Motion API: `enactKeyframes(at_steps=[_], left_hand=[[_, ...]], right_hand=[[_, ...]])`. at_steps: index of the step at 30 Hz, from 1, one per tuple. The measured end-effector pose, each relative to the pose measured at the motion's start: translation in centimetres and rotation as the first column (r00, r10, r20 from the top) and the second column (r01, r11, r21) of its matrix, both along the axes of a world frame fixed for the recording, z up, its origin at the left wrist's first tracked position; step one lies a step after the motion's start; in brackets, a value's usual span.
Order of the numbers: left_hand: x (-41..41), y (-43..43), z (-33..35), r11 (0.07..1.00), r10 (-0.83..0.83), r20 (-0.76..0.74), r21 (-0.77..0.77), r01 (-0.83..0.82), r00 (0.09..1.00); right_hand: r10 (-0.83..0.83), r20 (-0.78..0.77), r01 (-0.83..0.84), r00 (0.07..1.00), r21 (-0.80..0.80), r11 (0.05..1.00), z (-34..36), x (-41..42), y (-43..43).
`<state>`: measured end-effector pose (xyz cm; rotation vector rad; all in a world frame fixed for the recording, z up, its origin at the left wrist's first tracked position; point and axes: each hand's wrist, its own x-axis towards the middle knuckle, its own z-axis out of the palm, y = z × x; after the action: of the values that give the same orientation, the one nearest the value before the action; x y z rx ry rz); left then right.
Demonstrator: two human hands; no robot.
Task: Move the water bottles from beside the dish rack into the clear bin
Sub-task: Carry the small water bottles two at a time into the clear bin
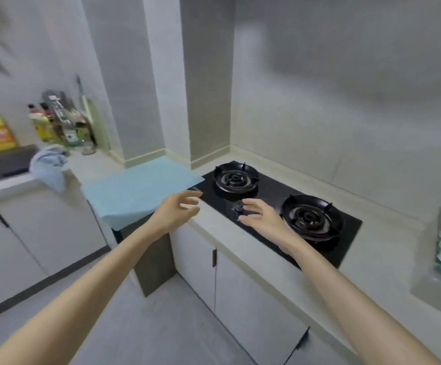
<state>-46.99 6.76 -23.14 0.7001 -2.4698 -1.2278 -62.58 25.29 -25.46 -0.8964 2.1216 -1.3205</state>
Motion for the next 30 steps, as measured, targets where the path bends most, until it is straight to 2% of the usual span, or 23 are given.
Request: enactKeyframes(at_steps=[7,12,15,21,30], left_hand=[[18.7,-7.5,-0.2,0.948,0.318,0.012,-0.015,-0.318,0.948],[29.6,-11.4,0.1,0.873,0.487,0.015,-0.018,-0.487,0.873],[35.9,-14.1,0.2,0.793,0.609,0.007,-0.030,-0.609,0.793],[45.6,-20.1,0.9,0.646,0.763,-0.020,-0.039,-0.763,0.646],[57.8,-31.5,4.4,0.439,0.894,-0.061,-0.080,-0.895,0.444]], right_hand=[[0.313,-0.092,-0.315,0.945,-0.015,0.949,1.1,13.9,-13.5],[0.546,-0.149,-0.551,0.825,0.007,0.834,1.9,22.6,-21.9],[0.656,-0.160,-0.663,0.738,0.009,0.748,2.3,27.9,-27.5],[0.799,-0.222,-0.819,0.559,0.004,0.574,3.7,37.1,-38.2],[0.886,-0.314,-0.938,0.340,-0.053,0.342,6.6,50.0,-55.0]])
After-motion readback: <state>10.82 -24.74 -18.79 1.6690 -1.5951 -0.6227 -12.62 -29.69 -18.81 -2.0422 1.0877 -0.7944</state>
